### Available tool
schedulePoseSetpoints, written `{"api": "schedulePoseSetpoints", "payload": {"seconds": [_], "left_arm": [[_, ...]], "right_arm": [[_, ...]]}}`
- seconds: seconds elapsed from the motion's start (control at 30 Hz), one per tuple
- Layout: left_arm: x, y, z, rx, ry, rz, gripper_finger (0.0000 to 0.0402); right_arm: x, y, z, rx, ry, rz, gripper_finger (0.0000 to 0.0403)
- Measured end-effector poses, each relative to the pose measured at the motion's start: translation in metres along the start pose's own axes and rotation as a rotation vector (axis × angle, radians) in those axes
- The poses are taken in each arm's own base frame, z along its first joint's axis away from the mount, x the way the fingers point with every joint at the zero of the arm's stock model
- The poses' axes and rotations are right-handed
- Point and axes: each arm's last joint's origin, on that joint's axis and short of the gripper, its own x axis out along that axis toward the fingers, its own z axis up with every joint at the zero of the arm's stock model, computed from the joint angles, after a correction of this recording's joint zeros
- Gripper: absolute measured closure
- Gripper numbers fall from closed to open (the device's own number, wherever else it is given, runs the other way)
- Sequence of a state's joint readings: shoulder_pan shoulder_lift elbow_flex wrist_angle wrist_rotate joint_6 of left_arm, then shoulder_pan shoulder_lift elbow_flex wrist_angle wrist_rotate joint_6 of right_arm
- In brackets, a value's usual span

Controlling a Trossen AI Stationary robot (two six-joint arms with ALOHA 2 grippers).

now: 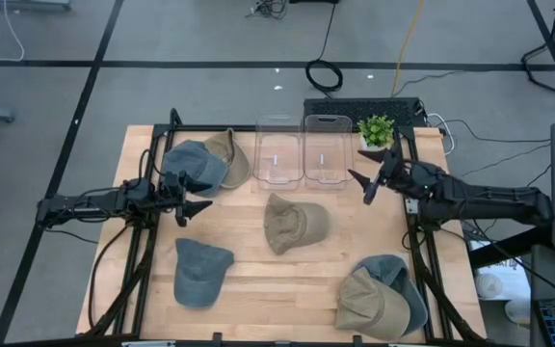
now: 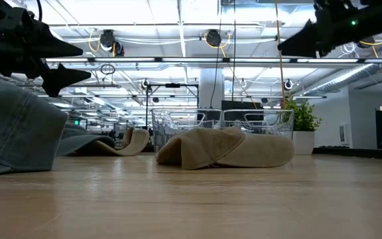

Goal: Pick & Place hat
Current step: Put the bottom brown cap into the right transparent bin

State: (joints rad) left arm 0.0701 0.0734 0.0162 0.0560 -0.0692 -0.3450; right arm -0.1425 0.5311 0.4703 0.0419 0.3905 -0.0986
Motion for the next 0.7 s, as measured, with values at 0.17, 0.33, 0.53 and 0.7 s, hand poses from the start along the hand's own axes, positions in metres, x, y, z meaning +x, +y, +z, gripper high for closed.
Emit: {"api": "schedulePoseSetpoints", "payload": {"seconds": [0.17, 0.33, 0.53, 0.7], "left_arm": [[0.000, 0.000, 0.000, 0.000, 0.000, 0.000, 0.0078], [0.000, 0.000, 0.000, 0.000, 0.000, 0.000, 0.0078], [0.000, 0.000, 0.000, 0.000, 0.000, 0.000, 0.0078], [0.000, 0.000, 0.000, 0.000, 0.000, 0.000, 0.0078]], "right_arm": [[0.004, -0.001, 0.029, -0.004, 0.010, -0.003, 0.0115], [0.004, -0.006, 0.061, 0.000, 0.014, -0.059, 0.0117], [0.003, -0.010, 0.096, 0.027, 0.013, -0.072, 0.0119], [0.006, -0.012, 0.122, 0.033, 0.011, -0.085, 0.0119]]}}
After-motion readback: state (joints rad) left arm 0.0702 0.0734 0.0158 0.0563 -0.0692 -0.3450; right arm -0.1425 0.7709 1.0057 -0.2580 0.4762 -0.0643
